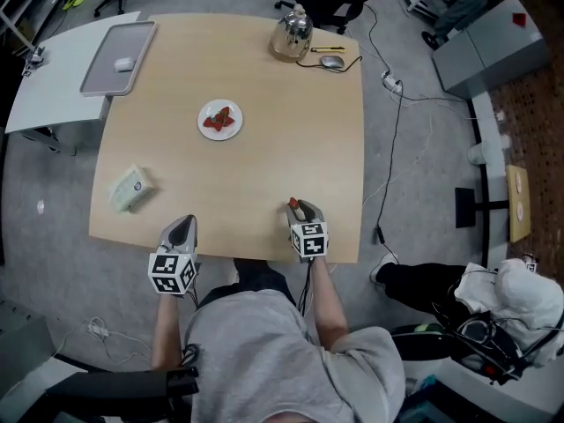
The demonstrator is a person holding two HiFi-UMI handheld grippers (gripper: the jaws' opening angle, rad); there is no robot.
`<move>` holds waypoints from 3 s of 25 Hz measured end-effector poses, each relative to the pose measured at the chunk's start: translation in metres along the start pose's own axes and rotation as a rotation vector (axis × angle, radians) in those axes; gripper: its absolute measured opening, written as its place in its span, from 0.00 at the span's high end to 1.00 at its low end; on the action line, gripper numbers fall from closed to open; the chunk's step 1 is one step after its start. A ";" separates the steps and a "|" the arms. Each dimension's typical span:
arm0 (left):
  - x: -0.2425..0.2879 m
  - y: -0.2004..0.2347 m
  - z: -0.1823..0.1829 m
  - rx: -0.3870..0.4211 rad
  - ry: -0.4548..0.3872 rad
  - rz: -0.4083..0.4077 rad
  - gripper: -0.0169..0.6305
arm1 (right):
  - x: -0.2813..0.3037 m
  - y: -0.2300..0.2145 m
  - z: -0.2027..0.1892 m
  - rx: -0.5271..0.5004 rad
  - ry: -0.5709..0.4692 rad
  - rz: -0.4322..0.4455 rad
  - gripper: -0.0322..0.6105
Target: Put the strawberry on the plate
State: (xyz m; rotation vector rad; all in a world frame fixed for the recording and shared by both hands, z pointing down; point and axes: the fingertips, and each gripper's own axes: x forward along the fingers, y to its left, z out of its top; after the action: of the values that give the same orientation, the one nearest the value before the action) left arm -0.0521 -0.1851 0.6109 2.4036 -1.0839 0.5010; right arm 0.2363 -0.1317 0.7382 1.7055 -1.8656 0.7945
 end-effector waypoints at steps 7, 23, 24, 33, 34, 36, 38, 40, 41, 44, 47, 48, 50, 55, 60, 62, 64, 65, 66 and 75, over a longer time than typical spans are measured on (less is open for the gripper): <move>-0.009 0.011 -0.010 -0.002 0.000 0.039 0.94 | 0.006 0.022 0.041 -0.055 -0.064 0.052 0.73; -0.027 0.037 -0.009 -0.084 -0.059 0.149 0.94 | 0.046 0.065 0.126 -0.177 -0.135 0.166 0.73; -0.028 0.038 -0.010 -0.089 -0.059 0.154 0.94 | 0.049 0.068 0.130 -0.187 -0.136 0.175 0.73; -0.030 0.052 -0.009 -0.114 -0.064 0.189 0.94 | 0.084 0.096 0.162 -0.271 -0.135 0.237 0.73; -0.030 0.053 -0.010 -0.120 -0.062 0.194 0.94 | 0.088 0.098 0.164 -0.279 -0.131 0.242 0.73; -0.029 0.057 -0.013 -0.132 -0.056 0.202 0.94 | 0.099 0.102 0.167 -0.291 -0.124 0.251 0.73; -0.027 0.059 -0.015 -0.139 -0.054 0.210 0.94 | 0.110 0.106 0.170 -0.299 -0.118 0.261 0.73; -0.025 0.061 -0.015 -0.140 -0.058 0.215 0.94 | 0.121 0.108 0.172 -0.308 -0.108 0.266 0.73; -0.024 0.062 -0.015 -0.142 -0.061 0.216 0.94 | 0.127 0.109 0.173 -0.312 -0.102 0.267 0.73; -0.020 0.066 -0.013 -0.153 -0.068 0.226 0.94 | 0.144 0.109 0.175 -0.317 -0.086 0.271 0.73; -0.016 0.069 -0.012 -0.169 -0.069 0.238 0.94 | 0.158 0.106 0.179 -0.316 -0.078 0.272 0.73; -0.015 0.069 -0.012 -0.173 -0.067 0.241 0.94 | 0.161 0.105 0.180 -0.317 -0.076 0.272 0.73; -0.012 0.071 -0.013 -0.179 -0.064 0.246 0.94 | 0.169 0.104 0.182 -0.321 -0.072 0.276 0.73; -0.005 0.074 -0.012 -0.205 -0.069 0.254 0.94 | 0.185 0.107 0.186 -0.335 -0.058 0.297 0.73; 0.007 0.076 -0.012 -0.213 -0.058 0.256 0.94 | 0.205 0.108 0.186 -0.349 -0.039 0.309 0.73; 0.010 0.077 -0.013 -0.221 -0.056 0.263 0.94 | 0.212 0.108 0.187 -0.357 -0.030 0.313 0.73; 0.012 0.079 -0.014 -0.231 -0.053 0.271 0.94 | 0.218 0.109 0.187 -0.364 -0.021 0.320 0.73; 0.013 0.079 -0.015 -0.236 -0.051 0.274 0.94 | 0.221 0.110 0.187 -0.368 -0.017 0.323 0.73; 0.015 0.080 -0.015 -0.240 -0.049 0.277 0.94 | 0.223 0.110 0.187 -0.372 -0.012 0.326 0.73; 0.021 0.084 -0.017 -0.259 -0.037 0.287 0.94 | 0.245 0.115 0.186 -0.399 0.027 0.322 0.73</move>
State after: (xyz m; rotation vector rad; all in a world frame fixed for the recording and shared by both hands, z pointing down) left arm -0.1057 -0.2380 0.6565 2.0528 -1.4264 0.3825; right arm 0.1026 -0.4304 0.7652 1.1636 -2.1387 0.5081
